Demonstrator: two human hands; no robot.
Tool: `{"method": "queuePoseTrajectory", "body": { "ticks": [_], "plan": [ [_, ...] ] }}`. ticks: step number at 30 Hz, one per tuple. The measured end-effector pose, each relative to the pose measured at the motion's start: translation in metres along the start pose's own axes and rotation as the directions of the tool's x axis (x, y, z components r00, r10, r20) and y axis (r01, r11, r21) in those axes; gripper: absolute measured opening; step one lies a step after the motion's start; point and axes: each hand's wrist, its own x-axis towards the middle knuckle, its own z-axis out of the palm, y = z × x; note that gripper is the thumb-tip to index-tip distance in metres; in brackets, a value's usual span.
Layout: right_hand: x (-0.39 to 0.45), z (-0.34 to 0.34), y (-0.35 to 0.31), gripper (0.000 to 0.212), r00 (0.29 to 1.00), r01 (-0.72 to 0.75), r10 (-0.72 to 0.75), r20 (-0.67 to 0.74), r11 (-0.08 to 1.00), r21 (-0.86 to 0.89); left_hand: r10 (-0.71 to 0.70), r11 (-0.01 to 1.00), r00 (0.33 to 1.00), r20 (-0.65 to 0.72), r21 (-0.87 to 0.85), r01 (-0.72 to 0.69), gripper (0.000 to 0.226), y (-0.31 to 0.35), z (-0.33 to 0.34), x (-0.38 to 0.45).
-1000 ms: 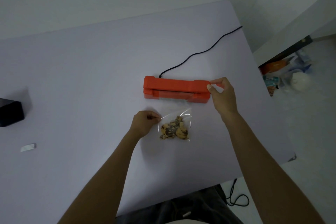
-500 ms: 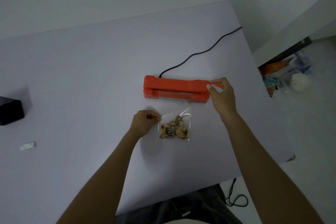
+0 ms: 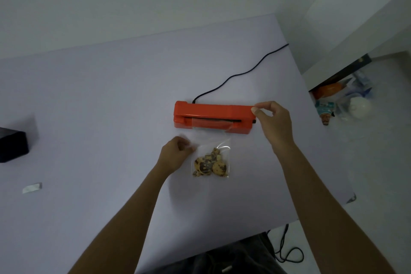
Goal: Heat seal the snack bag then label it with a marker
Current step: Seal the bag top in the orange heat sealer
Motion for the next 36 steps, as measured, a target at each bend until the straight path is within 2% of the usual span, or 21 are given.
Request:
{"method": "queuePoseTrajectory", "body": {
  "ticks": [2,4,6,8,11,13,15,17,19,24,32,34,36],
  "plan": [
    [-0.011,-0.009,-0.016,0.015,0.999,0.032,-0.029,-0.034,0.996,0.086,0.025,1.0,0.985,-0.171,-0.008,-0.026,0.05,0.004,-0.003,0.0],
    [-0.024,-0.019,-0.034,0.017,0.993,0.099,-0.082,-0.087,0.97,0.222,0.151,0.987,0.927,-0.343,0.003,-0.16,0.062,0.01,-0.009,-0.002],
    [-0.036,-0.025,-0.046,0.016,0.98,0.179,-0.14,-0.143,0.934,0.31,0.284,0.954,0.865,-0.414,0.031,-0.298,0.075,0.019,-0.017,-0.001],
    [-0.042,-0.021,-0.044,0.017,0.985,0.141,-0.099,-0.143,0.937,0.32,0.381,0.921,0.835,-0.396,0.08,-0.382,0.081,0.031,-0.026,0.003],
    [-0.036,-0.002,-0.017,0.02,0.991,-0.135,0.134,0.015,0.979,0.156,0.425,0.905,0.865,-0.267,0.112,-0.41,0.078,0.047,-0.033,0.011],
    [-0.034,0.012,0.0,0.018,0.928,-0.324,0.313,0.2,0.946,0.021,0.398,0.917,0.894,-0.206,0.08,-0.39,0.067,0.055,-0.037,0.013],
    [-0.037,0.027,0.012,0.015,0.862,-0.398,0.4,0.312,0.915,-0.072,0.411,0.911,0.888,-0.204,0.076,-0.405,0.055,0.058,-0.043,0.017],
    [-0.04,0.039,0.016,0.012,0.855,-0.378,0.379,0.355,0.923,-0.075,0.43,0.903,0.883,-0.188,0.107,-0.417,0.046,0.058,-0.049,0.022],
    [-0.043,0.049,0.017,0.009,0.879,-0.343,0.32,0.353,0.939,0.003,0.423,0.906,0.893,-0.152,0.092,-0.414,0.042,0.058,-0.055,0.026],
    [-0.047,0.055,0.017,0.01,0.944,-0.279,0.253,0.214,0.955,0.102,0.292,0.953,0.948,-0.124,-0.045,-0.299,0.046,0.057,-0.063,0.027],
    [-0.064,0.058,-0.013,0.01,0.989,-0.023,0.015,0.146,0.998,0.055,0.309,0.948,0.944,-0.112,-0.047,-0.315,0.045,0.06,-0.064,0.022],
    [-0.072,0.059,-0.021,0.009,0.987,-0.03,0.012,0.162,0.994,0.109,0.307,0.948,0.947,-0.098,-0.051,-0.313,0.045,0.06,-0.065,0.021],
    [-0.078,0.058,-0.026,0.007,0.977,-0.1,0.054,0.207,0.971,0.219,0.313,0.946,0.945,-0.096,-0.054,-0.318,0.045,0.062,-0.065,0.021]
  ]
}}
